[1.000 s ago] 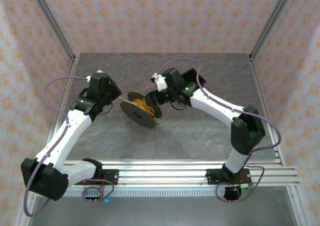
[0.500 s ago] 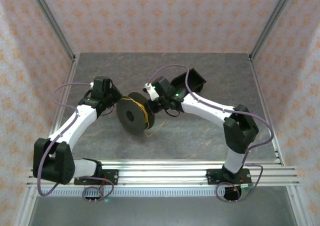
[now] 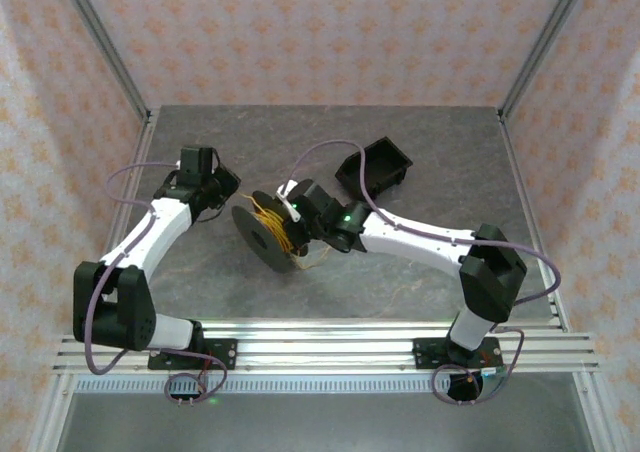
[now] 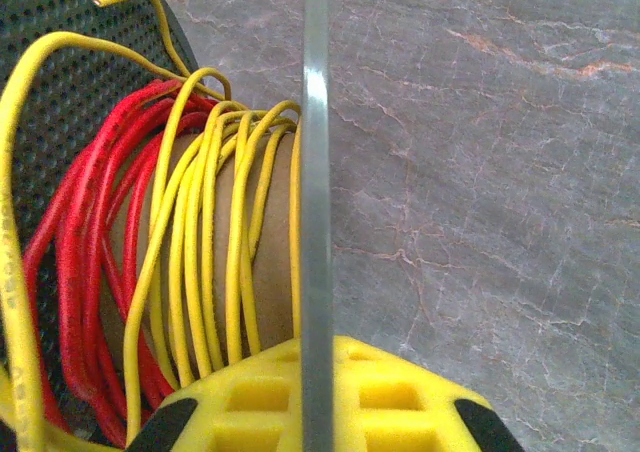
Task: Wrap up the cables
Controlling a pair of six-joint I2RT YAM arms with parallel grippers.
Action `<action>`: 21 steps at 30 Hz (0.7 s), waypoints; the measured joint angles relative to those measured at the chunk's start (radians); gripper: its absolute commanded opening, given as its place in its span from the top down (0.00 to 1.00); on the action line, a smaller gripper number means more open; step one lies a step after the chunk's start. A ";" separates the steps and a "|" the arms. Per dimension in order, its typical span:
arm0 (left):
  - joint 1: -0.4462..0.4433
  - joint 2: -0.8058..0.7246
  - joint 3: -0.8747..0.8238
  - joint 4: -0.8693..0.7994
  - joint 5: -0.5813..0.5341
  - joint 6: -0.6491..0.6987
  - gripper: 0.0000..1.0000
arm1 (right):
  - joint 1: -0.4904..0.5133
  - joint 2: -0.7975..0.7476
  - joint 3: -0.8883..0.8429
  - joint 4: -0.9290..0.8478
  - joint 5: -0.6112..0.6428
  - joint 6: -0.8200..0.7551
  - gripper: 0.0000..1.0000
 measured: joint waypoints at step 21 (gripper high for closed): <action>0.026 0.341 -0.041 0.104 0.093 -0.016 0.30 | 0.018 -0.041 -0.087 0.083 0.155 0.048 1.00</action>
